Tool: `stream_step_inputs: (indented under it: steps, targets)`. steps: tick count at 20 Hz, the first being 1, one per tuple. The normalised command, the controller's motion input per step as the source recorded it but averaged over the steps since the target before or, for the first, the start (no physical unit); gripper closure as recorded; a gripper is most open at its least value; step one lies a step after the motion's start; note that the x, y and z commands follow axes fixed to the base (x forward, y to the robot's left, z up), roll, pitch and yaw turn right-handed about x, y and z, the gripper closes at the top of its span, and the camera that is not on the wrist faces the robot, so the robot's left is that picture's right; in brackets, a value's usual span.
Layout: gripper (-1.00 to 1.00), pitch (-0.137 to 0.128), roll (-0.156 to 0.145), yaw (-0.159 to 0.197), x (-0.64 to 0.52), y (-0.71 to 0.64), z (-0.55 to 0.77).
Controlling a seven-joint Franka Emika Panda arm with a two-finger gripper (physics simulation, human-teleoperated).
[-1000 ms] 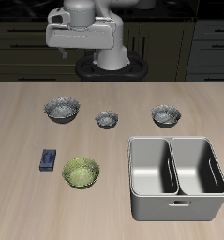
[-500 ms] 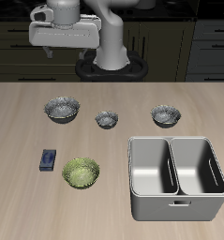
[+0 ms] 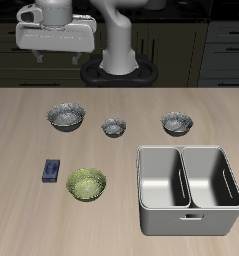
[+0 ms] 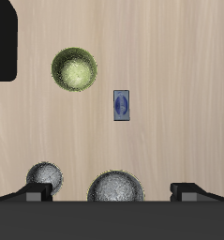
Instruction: Place the green bowl in the left side of the drainer
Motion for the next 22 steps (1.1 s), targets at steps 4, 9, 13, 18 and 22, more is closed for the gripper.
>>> stream_step_inputs:
  steps: [4, 9, 13, 18, 22]
  targets:
    - [-1.0, -0.017, -0.002, 0.033, 0.28, -0.02, 0.03]
    - [-1.0, -0.005, -0.004, 0.018, 0.31, 0.13, 0.02]
    - [-1.0, -0.021, -0.001, 0.002, 0.23, 0.18, 0.07]
    - [-1.0, -0.011, -0.002, -0.01, 0.17, 0.12, 0.06]
    - [-1.0, -0.032, -0.021, -0.026, 0.25, -0.09, 0.14]
